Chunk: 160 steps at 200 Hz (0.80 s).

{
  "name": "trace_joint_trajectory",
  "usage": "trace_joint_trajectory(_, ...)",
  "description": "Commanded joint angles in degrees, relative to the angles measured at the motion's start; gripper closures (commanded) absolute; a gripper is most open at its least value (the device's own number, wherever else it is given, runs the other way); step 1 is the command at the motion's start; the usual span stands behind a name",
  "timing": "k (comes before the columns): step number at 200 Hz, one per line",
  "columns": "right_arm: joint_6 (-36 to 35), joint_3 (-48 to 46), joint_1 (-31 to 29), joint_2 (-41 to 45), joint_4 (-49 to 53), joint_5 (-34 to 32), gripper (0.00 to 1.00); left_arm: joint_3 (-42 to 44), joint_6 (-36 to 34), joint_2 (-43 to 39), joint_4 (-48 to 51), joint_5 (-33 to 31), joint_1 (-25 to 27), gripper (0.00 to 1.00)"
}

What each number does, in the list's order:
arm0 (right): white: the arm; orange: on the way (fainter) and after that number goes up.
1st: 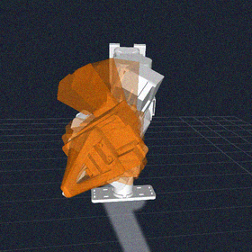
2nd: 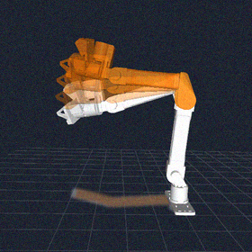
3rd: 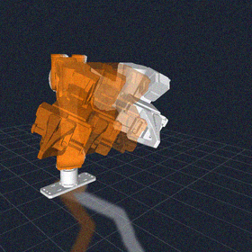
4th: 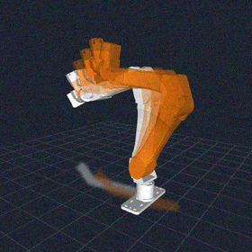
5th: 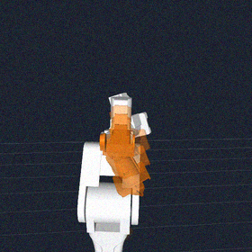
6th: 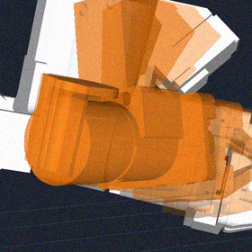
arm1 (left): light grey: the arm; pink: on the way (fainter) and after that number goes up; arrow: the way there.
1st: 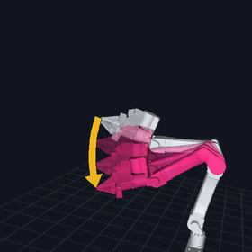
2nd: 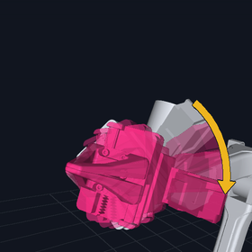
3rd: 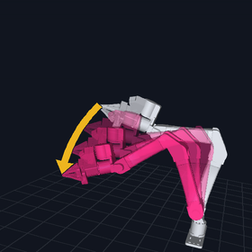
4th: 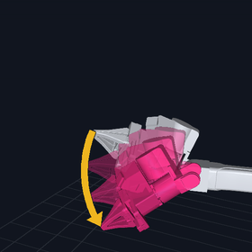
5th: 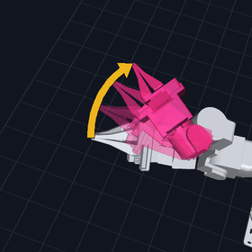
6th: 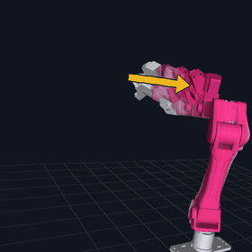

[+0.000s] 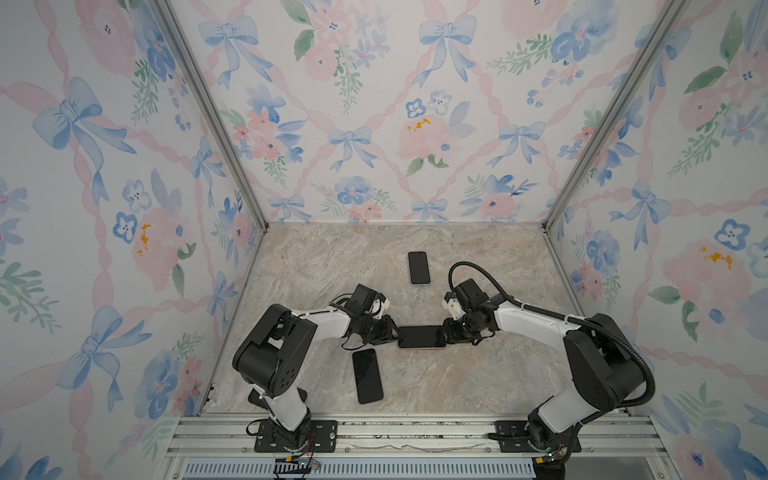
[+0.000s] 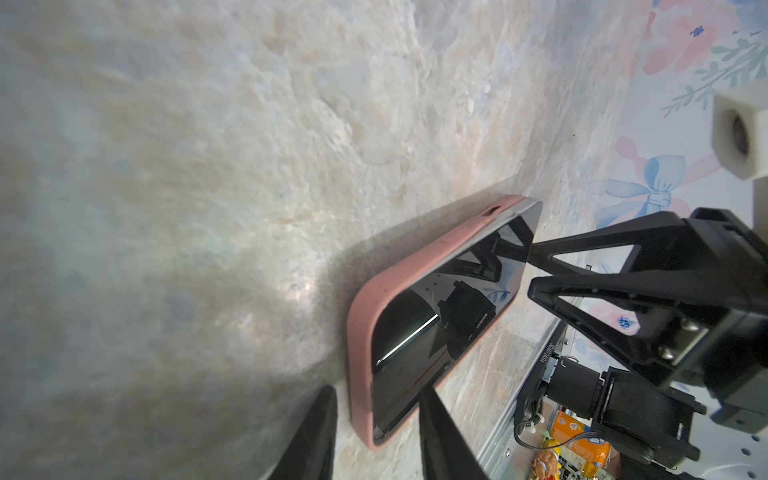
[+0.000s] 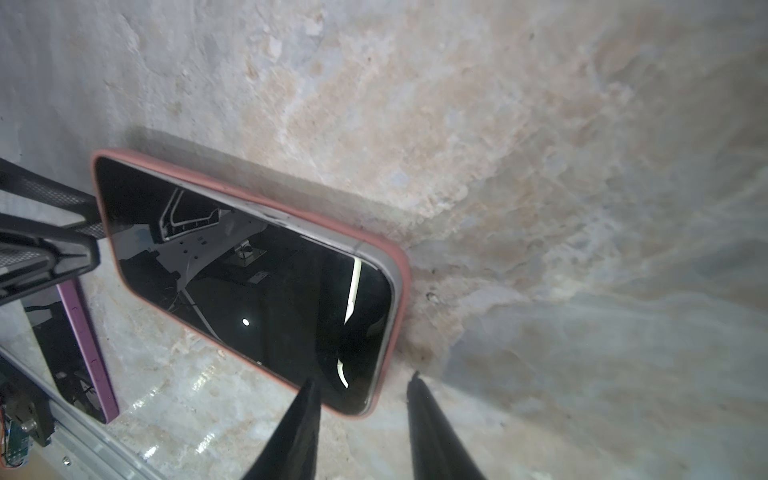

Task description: Put the phone into the phone case

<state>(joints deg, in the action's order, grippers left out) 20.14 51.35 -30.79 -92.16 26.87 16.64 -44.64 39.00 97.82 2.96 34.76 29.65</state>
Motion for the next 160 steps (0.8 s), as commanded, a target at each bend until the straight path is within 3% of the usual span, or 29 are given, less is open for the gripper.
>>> trace_joint_trajectory(1,1.0,-1.1,0.1,-0.7,-1.9,2.2,0.64,-1.2,-1.3,1.9,2.0,-1.0,0.7,0.66)
trace_joint_trajectory(48,2.4,-2.9,-1.2,-1.3,-3.3,2.3,0.7,-2.5,-1.2,2.5,1.9,-1.0,1.3,0.67)
trace_joint_trajectory(118,4.2,-5.8,-2.4,-2.3,-6.4,2.1,0.91,-2.5,-0.9,3.3,0.7,-0.8,2.0,0.68)
trace_joint_trajectory(160,4.4,-5.6,-2.8,-0.4,-4.7,0.6,0.91,-1.9,-0.9,1.9,0.7,-1.4,1.6,0.68)
